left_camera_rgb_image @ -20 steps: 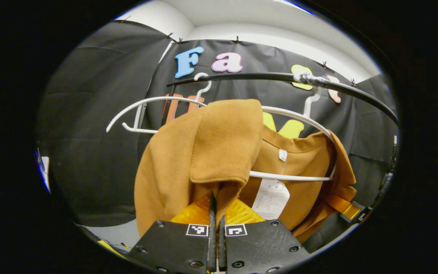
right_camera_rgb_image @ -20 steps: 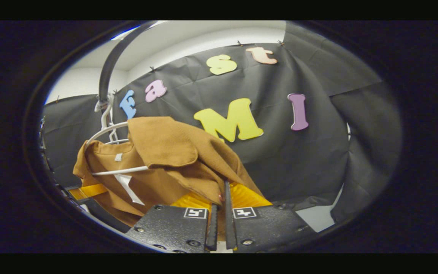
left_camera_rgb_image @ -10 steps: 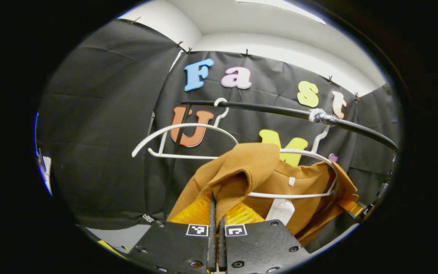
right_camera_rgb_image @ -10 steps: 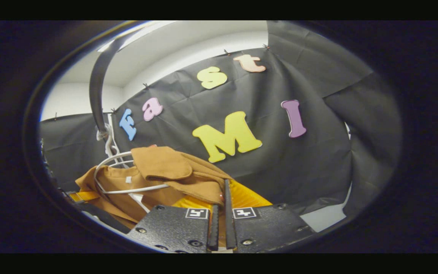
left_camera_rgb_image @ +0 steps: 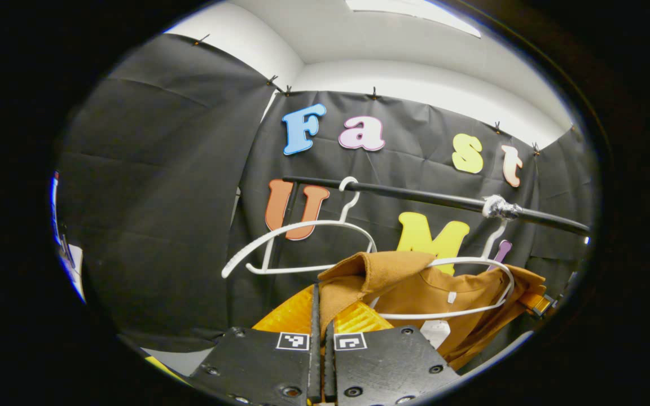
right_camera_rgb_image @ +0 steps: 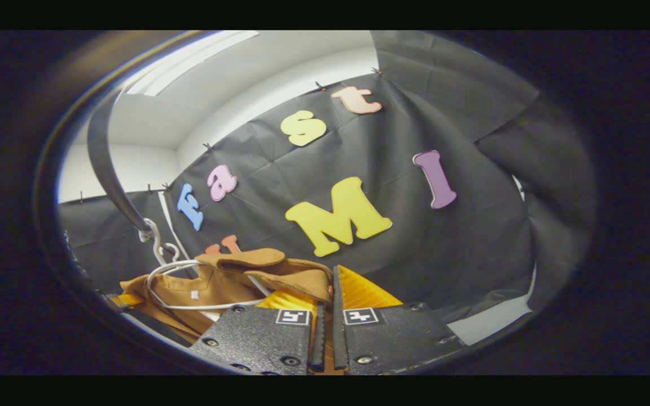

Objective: Grasp the clothes on the hanger with both hands and then place them into the laundry hamper below.

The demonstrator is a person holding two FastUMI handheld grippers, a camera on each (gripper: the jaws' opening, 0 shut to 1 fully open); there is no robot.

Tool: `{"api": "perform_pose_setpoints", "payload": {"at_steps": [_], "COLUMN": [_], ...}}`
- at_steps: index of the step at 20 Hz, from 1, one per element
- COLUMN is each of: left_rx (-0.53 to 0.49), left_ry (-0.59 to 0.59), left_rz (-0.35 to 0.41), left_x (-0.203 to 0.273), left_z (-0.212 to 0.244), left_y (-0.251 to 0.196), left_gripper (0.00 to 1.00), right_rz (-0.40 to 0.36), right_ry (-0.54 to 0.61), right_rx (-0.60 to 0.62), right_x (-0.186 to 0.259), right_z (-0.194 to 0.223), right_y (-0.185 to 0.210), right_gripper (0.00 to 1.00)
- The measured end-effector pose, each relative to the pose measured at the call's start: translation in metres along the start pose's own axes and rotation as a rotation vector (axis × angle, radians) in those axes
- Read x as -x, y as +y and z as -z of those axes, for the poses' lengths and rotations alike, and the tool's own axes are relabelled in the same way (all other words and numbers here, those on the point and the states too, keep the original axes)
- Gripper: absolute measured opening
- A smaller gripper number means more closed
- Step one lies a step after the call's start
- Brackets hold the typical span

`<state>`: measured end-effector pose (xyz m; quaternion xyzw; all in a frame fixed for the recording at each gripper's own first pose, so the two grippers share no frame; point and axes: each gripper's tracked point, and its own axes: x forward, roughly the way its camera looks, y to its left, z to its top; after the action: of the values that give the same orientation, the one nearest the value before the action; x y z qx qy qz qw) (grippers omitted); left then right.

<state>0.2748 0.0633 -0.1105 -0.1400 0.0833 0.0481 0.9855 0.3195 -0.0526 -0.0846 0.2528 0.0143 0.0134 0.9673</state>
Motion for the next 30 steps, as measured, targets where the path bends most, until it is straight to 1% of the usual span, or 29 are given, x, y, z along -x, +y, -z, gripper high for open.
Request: {"api": "perform_pose_setpoints", "payload": {"at_steps": [1, 2, 3, 6, 7, 8, 9, 10, 11, 12, 13, 14, 15, 16, 17, 18, 19, 20, 22, 23, 24, 25, 30], "left_rx": [0.019, 0.018, 0.016, -0.011, -0.002, 0.023, 0.048, 0.049, 0.047, 0.055, 0.062, 0.061, 0.054, 0.05, 0.041, 0.033, 0.031, 0.03, 0.069, 0.096, 0.114, 0.123, 0.107], "left_ry": [0.011, 0.014, 0.014, 0.009, 0.006, 0.012, 0.023, 0.032, 0.036, 0.038, 0.04, 0.042, 0.044, 0.05, 0.056, 0.061, 0.065, 0.07, 0.089, 0.103, 0.111, 0.117, 0.179], "left_rz": [0.01, 0.001, 0.002, 0.006, 0.008, 0.012, 0.022, 0.016, 0.008, 0.011, 0.018, 0.02, 0.024, 0.032, 0.041, 0.049, 0.056, 0.053, 0.046, 0.044, 0.041, 0.038, 0.005], "left_x": [-0.001, -0.002, -0.003, -0.01, -0.011, -0.013, -0.015, -0.017, -0.019, -0.021, -0.022, -0.023, -0.024, -0.026, -0.026, -0.026, -0.024, -0.023, -0.026, -0.027, -0.028, -0.028, -0.024], "left_z": [0.002, 0.002, 0.0, -0.01, -0.013, -0.013, -0.01, -0.007, -0.004, -0.003, -0.004, -0.004, -0.004, -0.004, -0.003, -0.001, 0.004, 0.009, 0.02, 0.025, 0.03, 0.033, 0.066], "left_y": [0.001, 0.007, 0.01, 0.014, 0.016, 0.016, 0.016, 0.02, 0.026, 0.027, 0.027, 0.028, 0.031, 0.03, 0.028, 0.027, 0.028, 0.031, 0.037, 0.042, 0.046, 0.051, 0.069], "left_gripper": [0.07, 0.02, 0.02, 0.02, 0.02, 0.02, 0.07, 0.02, 0.02, 0.07, 0.02, 0.02, 0.02, 0.02, 0.07, 0.02, 0.02, 0.02, 0.02, 0.07, 0.02, 0.02, 0.02], "right_rz": [-0.02, -0.032, -0.035, -0.044, -0.052, -0.062, -0.074, -0.08, -0.085, -0.089, -0.098, -0.105, -0.112, -0.112, -0.113, -0.113, -0.116, -0.119, -0.128, -0.133, -0.133, -0.127, -0.067], "right_ry": [0.016, 0.025, 0.025, 0.016, 0.015, 0.03, 0.037, 0.043, 0.047, 0.046, 0.051, 0.055, 0.06, 0.062, 0.065, 0.074, 0.084, 0.099, 0.126, 0.144, 0.161, 0.18, 0.262], "right_rx": [-0.036, -0.063, -0.076, -0.073, -0.087, -0.107, -0.129, -0.139, -0.136, -0.133, -0.141, -0.155, -0.167, -0.171, -0.169, -0.164, -0.172, -0.186, -0.225, -0.249, -0.276, -0.289, -0.226], "right_x": [-0.003, -0.008, -0.012, -0.024, -0.028, -0.031, -0.036, -0.04, -0.045, -0.047, -0.05, -0.054, -0.057, -0.061, -0.066, -0.07, -0.073, -0.076, -0.081, -0.082, -0.084, -0.084, -0.081], "right_z": [0.001, -0.001, -0.006, -0.02, -0.025, -0.024, -0.026, -0.028, -0.029, -0.032, -0.034, -0.037, -0.039, -0.041, -0.042, -0.039, -0.036, -0.031, -0.019, -0.011, -0.004, 0.007, 0.047], "right_y": [-0.001, -0.003, -0.006, -0.008, -0.008, -0.007, -0.006, -0.008, -0.009, -0.011, -0.011, -0.012, -0.013, -0.015, -0.015, -0.018, -0.017, -0.019, -0.024, -0.028, -0.032, -0.037, -0.053], "right_gripper": [0.06, 0.06, 0.05, 0.08, 0.05, 0.07, 0.05, 0.05, 0.05, 0.04, 0.04, 0.04, 0.07, 0.07, 0.04, 0.06, 0.07, 0.04, 0.04, 0.04, 0.04, 0.04, 0.03]}}
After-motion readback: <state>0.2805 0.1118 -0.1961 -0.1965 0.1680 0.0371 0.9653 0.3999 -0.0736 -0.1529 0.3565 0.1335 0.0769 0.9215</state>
